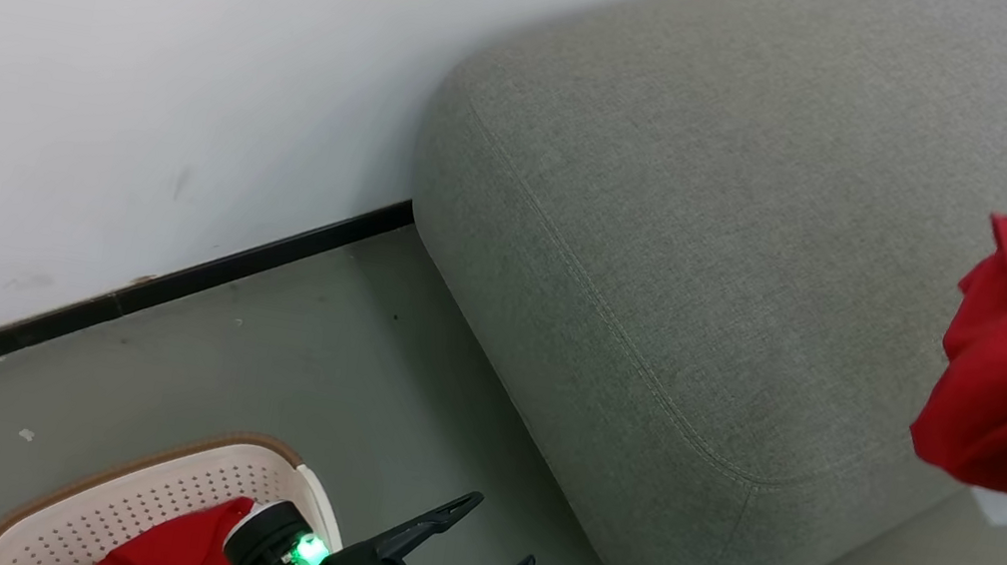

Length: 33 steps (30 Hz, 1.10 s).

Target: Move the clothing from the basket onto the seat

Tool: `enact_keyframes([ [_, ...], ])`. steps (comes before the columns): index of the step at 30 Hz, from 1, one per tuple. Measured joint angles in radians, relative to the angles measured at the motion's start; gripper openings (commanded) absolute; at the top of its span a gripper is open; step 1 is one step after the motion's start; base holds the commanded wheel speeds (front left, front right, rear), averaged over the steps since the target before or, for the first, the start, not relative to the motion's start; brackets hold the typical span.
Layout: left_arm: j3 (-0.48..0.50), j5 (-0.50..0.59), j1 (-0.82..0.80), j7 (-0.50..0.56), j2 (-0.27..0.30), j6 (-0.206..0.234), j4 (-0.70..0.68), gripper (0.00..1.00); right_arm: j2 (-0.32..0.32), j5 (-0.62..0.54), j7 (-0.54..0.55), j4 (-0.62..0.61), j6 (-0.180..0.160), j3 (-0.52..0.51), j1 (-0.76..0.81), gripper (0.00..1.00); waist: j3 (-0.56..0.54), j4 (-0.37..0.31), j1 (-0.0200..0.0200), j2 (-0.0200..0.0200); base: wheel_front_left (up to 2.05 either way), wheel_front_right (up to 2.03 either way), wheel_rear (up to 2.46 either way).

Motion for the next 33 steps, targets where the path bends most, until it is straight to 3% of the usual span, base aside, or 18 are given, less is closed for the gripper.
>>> enact_keyframes([
  [14, -0.029, 0.000, -0.009, 0.000, 0.014, 0.000, 0.008, 1.00, 0.005, 0.067, 0.000, 0.139, 0.000, -0.019, 0.003, 0.00, 0.049, -0.025, -0.0001, 0.0000, 0.00, 0.00, 0.00],
  [26, -0.044, 0.010, -0.006, 0.000, 0.070, 0.000, 0.007, 1.00, 0.005, 0.130, 0.000, 0.330, 0.000, 0.093, -0.137, 0.00, 0.115, -0.027, 0.0000, 0.0000, 0.00, 0.00, 0.00],
  [33, -0.032, 0.029, -0.005, 0.000, 0.108, 0.000, -0.010, 1.00, -0.007, 0.165, 0.000, 0.436, 0.000, 0.108, -0.275, 0.00, 0.161, -0.026, 0.0000, 0.0000, 0.00, 0.00, 0.00],
])
